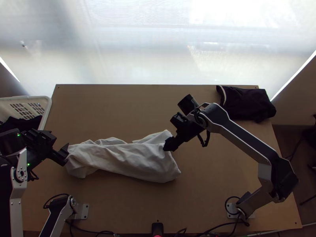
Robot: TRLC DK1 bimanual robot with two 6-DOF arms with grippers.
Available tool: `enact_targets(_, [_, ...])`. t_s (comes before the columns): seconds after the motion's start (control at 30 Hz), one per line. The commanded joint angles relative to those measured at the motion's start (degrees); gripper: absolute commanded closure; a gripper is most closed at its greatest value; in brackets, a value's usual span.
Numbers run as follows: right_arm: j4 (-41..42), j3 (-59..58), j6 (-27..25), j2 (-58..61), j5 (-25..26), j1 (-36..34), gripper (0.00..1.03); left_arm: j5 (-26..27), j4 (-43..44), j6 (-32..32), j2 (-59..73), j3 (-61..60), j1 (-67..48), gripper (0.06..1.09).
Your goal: Fold the t-shirt
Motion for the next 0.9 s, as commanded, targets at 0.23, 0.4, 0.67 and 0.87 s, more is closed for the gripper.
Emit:
enact_targets(0.23, [-0.64, -1.44, -0.89, 6.39, -4.68, 1.19, 0.12, 0.05, -1.63, 0.09, 0.15, 0.46, -2.14, 0.11])
enact_targets(0.4, [-0.55, -2.06, -1.51, 7.27, -5.47, 1.63, 0.18, 0.05, -4.27, 0.00, 0.41, -0.51, -6.36, 0.11])
enact_targets(0.67, [-0.11, -2.06, -2.38, 7.45, -7.93, 2.42, 0.56, 0.05, -1.02, 1.67, 4.28, -4.37, -7.41, 0.11])
enact_targets(0.87, [0.15, -2.14, -3.09, 7.27, -9.95, 2.59, 0.90, 0.05, 1.27, 5.72, 11.49, -4.64, -6.53, 0.11])
